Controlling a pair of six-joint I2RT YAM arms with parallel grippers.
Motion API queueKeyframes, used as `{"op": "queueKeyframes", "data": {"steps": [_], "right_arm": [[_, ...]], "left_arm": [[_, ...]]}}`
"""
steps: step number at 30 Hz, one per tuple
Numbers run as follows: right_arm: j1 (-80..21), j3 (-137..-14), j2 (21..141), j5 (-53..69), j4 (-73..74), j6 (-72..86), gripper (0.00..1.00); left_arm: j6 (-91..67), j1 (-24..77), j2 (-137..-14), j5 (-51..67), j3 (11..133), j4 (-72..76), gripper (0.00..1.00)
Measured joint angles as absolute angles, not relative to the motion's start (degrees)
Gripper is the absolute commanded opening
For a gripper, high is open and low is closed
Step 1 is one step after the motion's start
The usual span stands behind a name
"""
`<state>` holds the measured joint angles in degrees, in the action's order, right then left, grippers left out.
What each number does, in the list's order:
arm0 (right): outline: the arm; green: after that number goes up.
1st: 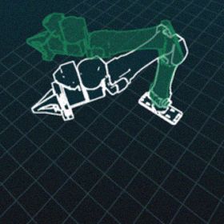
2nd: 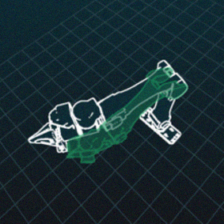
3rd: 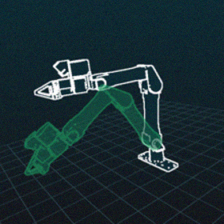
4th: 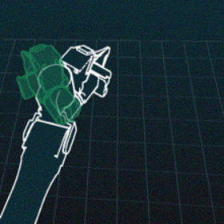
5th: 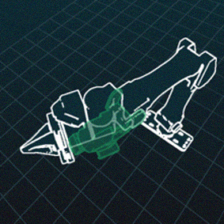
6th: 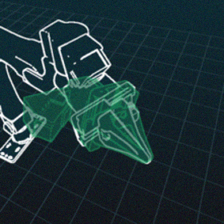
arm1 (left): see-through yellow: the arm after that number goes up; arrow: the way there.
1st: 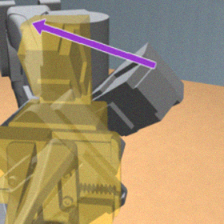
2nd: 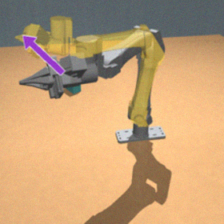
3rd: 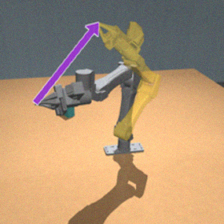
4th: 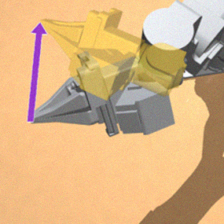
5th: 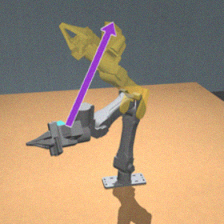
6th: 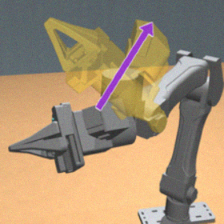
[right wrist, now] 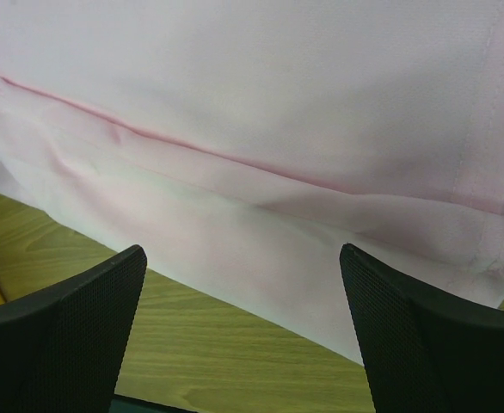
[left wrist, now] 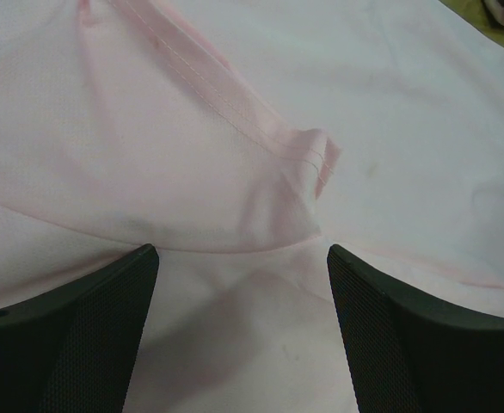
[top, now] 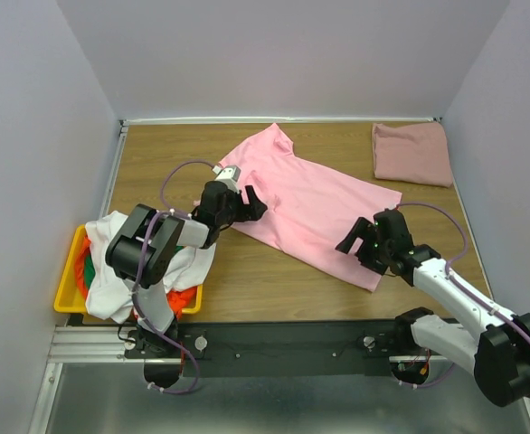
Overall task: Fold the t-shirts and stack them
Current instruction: Fold the tshirt
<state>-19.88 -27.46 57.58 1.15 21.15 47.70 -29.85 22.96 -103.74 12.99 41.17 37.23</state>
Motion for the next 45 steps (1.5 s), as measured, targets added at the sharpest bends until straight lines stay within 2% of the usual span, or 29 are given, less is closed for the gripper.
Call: {"op": "queueKeyframes", "data": {"steps": [5,17,26,33,45], "right_arm": [[-19.9,-27.7,58.5,-0.4,21.4,47.4,1.0],[-19.9,-32.2,69.4,-2.8,22.8,49.1,1.0],[-19.4,-35.4,72.2,-10.0,30.9,52.9,1.0],[-18.8,-35.2,70.9,-12.6,37.3,55.2,1.0],[-17.5,-33.5,61.9,-14.6,45.4,58.6,1.0]], "left_arm": [[-30.8,23.7,-102.8,12.2,37.8,41.1,0.88],[-33.1,27.0,-100.3,10.5,33.1,44.4,0.88],[-34.8,29.3,-98.3,9.5,30.2,45.5,0.88],[-35.9,32.2,-97.4,9.0,28.6,46.5,0.88],[-39.9,37.7,-93.7,6.3,22.6,49.6,0.88]]}}
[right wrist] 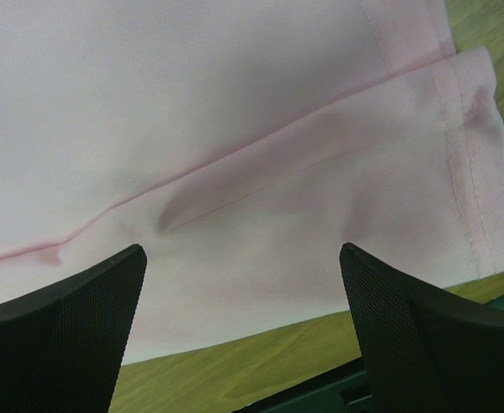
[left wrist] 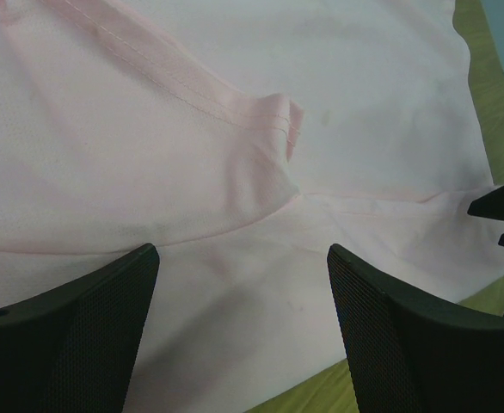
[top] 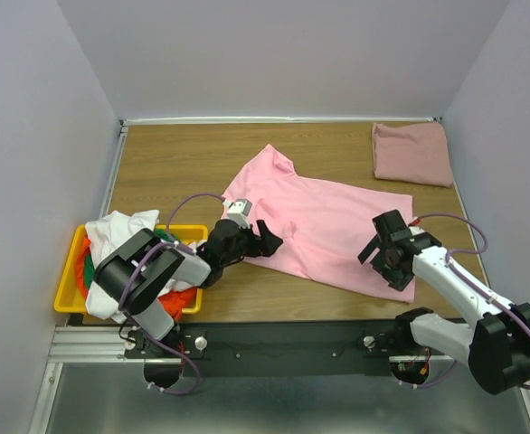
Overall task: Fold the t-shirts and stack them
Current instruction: Fold the tshirt
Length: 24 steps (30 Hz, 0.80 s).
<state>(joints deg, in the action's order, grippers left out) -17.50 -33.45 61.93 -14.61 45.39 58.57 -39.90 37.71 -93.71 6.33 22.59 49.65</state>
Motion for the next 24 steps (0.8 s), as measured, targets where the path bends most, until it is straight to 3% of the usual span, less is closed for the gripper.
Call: {"op": "queueKeyframes", "data": {"steps": [19,24], "right_arm": [[-15.6,-33.9,62.1,-16.3,46.9,58.7,1.0],[-15.6,-39.0,62.3,-16.8,47.8,56.2,1.0]], "left_arm": [[-47.9,46.5,-83.4,2.3,12.4,49.6,0.88],[-49.4,48.7,-77.6,1.9,10.9,44.1,0.89]]}}
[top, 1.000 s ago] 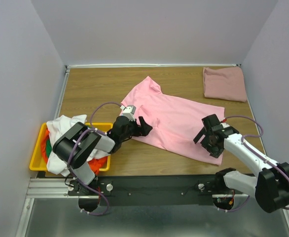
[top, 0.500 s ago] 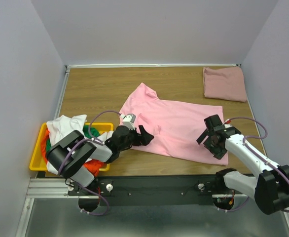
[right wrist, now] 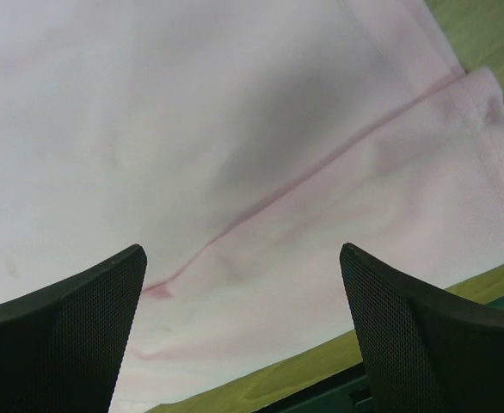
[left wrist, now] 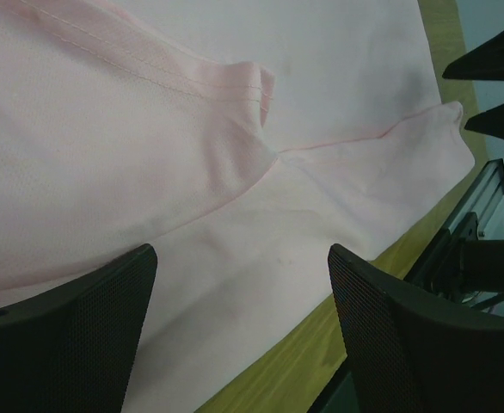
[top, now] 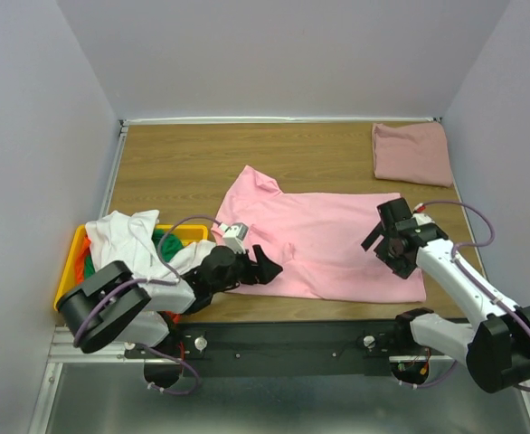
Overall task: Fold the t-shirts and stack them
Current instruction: Fold the tshirt
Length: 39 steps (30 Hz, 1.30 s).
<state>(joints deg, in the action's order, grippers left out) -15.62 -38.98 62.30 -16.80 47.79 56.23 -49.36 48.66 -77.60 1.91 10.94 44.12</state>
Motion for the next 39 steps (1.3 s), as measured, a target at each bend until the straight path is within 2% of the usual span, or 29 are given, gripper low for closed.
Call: {"op": "queueKeyframes", "data": {"steps": [7,9,15,20,25,32,39], "right_arm": [[-15.6,-47.3,64.2,-22.5,47.9,52.5,1.0],[-15.6,-49.8,65.0,-24.5,47.7,50.9,1.0],[-15.6,-53.7,65.1,-32.3,41.8,43.7,0.97],[-15.4,-54.5,67.6,-37.3,36.2,37.8,0.93],[-12.6,-56.3,76.9,-37.4,29.9,32.8,0.9],[-3.3,-59.6,88.4,-28.2,24.1,29.4,0.9],[5.9,-61.2,94.0,-15.3,17.8,27.1,0.9]], "left_arm": [[-48.6,49.1,-63.8,-1.6,12.3,31.1,0.96],[-47.4,49.1,-61.2,-2.4,14.6,27.5,0.98],[-40.8,46.2,-58.7,-4.8,25.7,22.1,0.98],[-35.7,36.6,-64.4,-2.4,33.0,21.5,0.98],[-30.6,30.3,-75.4,0.4,41.1,19.6,0.98],[-26.1,26.7,-86.3,5.1,51.9,17.0,0.98],[-24.1,24.6,-91.5,8.5,57.4,16.1,0.97]]}}
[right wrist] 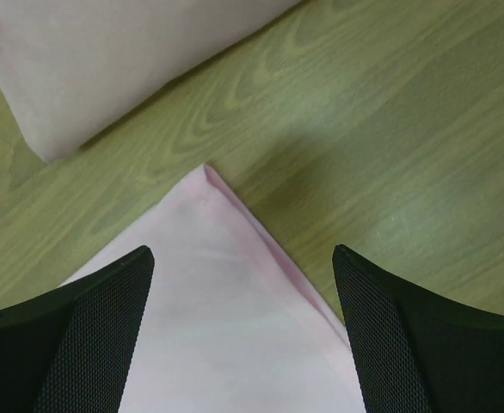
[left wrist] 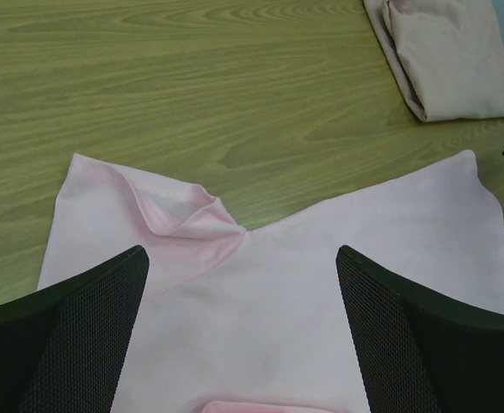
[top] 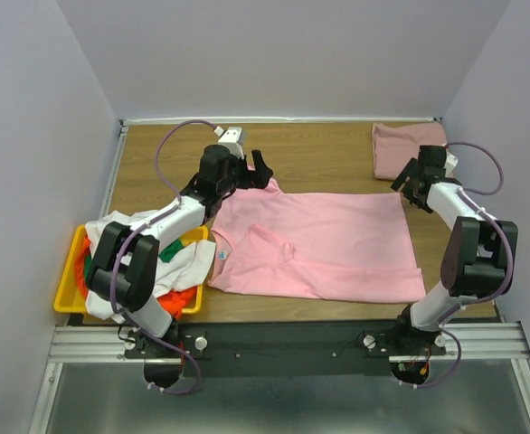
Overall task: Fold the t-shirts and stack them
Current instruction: Fold the tshirt
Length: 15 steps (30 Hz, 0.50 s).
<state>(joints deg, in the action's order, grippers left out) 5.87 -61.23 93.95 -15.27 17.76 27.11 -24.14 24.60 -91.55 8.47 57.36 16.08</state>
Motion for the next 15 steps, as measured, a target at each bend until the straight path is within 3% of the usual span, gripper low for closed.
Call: {"op": "queueKeyframes", "data": {"steps": [6,15], "right_arm": [[8.2,-63.0,98.6,-11.3,14.0,25.5,0.74],[8.3,-63.3,103.8,-8.7,12.0,23.8,0.63]], "left_arm": [[-22.9,23.6,-94.5,9.1,60.6,14.3,0.96],[-22.0,22.7,-95.9,9.9,61.7,13.6,0.95]]}}
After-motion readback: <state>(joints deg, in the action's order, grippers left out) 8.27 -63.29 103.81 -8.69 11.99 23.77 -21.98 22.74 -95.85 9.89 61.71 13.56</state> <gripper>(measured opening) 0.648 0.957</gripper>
